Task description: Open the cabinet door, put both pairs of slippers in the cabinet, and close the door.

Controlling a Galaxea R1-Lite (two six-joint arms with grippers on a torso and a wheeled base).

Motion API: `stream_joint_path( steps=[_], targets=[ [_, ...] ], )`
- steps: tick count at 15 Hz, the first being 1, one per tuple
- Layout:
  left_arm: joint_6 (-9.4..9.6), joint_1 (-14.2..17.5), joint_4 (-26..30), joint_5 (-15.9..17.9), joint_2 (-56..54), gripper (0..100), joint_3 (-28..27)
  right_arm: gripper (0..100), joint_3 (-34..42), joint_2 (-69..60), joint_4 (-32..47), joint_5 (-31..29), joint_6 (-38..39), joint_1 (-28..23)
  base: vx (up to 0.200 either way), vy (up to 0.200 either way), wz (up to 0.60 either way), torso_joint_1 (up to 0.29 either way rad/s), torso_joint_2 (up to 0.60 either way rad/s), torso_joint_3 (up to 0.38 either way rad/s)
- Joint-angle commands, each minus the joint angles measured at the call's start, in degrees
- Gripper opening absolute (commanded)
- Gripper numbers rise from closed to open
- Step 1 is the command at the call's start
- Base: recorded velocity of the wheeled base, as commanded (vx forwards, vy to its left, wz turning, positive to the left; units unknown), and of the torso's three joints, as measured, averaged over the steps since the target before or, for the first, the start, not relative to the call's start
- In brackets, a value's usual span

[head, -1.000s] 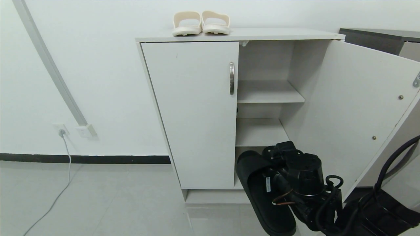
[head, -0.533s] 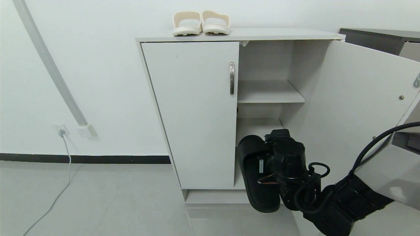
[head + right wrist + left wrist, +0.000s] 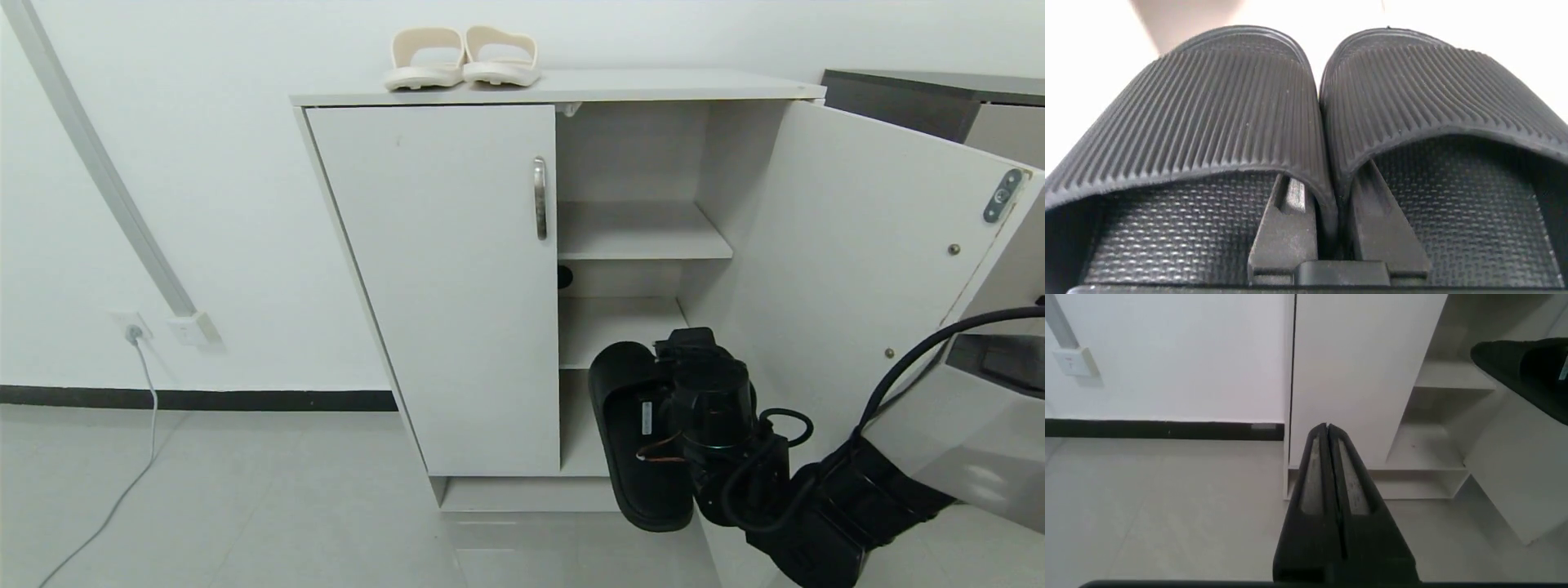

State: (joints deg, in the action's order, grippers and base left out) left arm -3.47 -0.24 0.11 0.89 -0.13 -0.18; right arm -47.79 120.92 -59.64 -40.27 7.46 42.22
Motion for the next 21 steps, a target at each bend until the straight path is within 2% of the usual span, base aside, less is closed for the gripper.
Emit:
stream_joint_path(
  steps=[1, 4, 10, 21],
  targets=[
    [-0.04, 0.1, 0.0, 0.0, 0.2, 0, 0.0, 0, 0.0, 0.6, 0.0, 0.0, 0.0, -0.2, 0.0, 0.0, 0.0, 0.0, 0.0, 0.0],
    [-0.13, 0.1, 0.0, 0.0, 0.2, 0, 0.0, 0, 0.0, 1.2, 0.0, 0.0, 0.0, -0.9, 0.0, 0.0, 0.0, 0.0, 0.0, 0.0],
    [-0.13, 0.1, 0.0, 0.0, 0.2, 0, 0.0, 0, 0.5, 1.7, 0.1, -0.1, -0.1, -6.1, 0.0, 0.0, 0.0, 0.0, 0.0, 0.0],
    [-0.22, 0.1, 0.0, 0.0, 0.2, 0, 0.0, 0, 0.9, 1.4, 0.1, 0.0, -0.3, -7.5, 0.0, 0.0, 0.0, 0.0, 0.0, 0.0]
  ],
)
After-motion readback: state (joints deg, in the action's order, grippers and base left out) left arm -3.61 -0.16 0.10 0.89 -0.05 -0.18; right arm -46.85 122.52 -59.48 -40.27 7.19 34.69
